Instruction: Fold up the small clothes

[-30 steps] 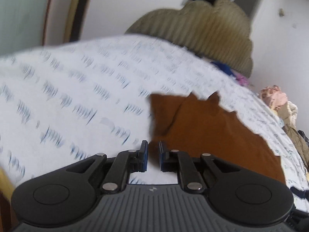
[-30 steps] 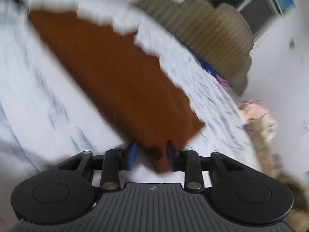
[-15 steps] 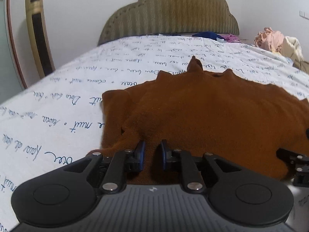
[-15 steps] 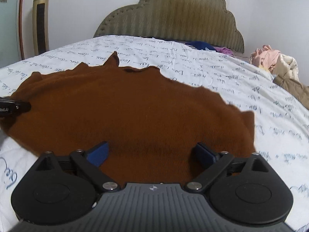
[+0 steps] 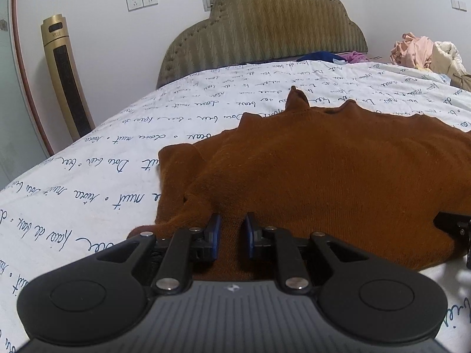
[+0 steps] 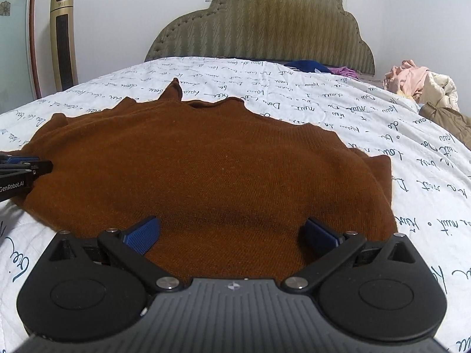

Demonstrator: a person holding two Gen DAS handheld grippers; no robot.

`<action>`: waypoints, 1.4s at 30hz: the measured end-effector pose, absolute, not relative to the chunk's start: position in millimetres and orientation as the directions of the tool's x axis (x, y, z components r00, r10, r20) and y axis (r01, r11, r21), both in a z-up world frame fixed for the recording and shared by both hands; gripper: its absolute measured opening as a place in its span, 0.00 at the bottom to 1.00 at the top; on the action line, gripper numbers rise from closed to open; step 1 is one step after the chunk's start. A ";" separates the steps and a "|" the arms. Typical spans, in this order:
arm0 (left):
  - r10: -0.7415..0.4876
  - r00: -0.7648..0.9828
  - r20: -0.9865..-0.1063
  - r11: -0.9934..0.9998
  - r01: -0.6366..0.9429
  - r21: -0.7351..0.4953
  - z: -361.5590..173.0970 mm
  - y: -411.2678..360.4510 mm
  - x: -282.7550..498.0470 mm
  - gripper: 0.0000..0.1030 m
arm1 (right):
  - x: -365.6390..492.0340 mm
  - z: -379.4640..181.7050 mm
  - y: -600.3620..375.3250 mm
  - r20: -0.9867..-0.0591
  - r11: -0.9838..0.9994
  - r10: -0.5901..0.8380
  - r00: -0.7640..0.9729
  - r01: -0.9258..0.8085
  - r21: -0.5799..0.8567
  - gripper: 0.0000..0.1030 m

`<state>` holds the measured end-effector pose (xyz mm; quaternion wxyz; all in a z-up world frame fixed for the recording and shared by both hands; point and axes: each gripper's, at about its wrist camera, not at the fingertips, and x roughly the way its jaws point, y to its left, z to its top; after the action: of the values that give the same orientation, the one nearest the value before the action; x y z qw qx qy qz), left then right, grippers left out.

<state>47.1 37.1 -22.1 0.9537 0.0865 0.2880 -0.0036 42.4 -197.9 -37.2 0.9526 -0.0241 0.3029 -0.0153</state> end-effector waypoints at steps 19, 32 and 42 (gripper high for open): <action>0.084 0.851 -0.518 0.970 0.048 0.236 -26.3 26.6 43.3 0.17 | 40.6 -35.7 -198.4 -0.572 0.999 -0.039 0.820 0.015 -0.046 1.00; 0.106 0.919 -0.379 0.992 -0.071 0.107 46.7 112.1 65.4 0.91 | 23.9 15.1 -175.6 -0.392 0.968 -0.139 0.909 0.040 -0.249 1.00; -0.353 0.555 -0.753 0.918 0.051 -0.393 -1.8 197.4 185.6 0.95 | 20.6 10.6 -37.4 -0.421 0.792 0.068 0.905 -0.305 -0.528 0.99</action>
<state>185.6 197.4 -1.8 0.8661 -0.1650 0.4572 -0.1166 20.6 -37.4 10.6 0.9266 -0.3061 0.1938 0.1008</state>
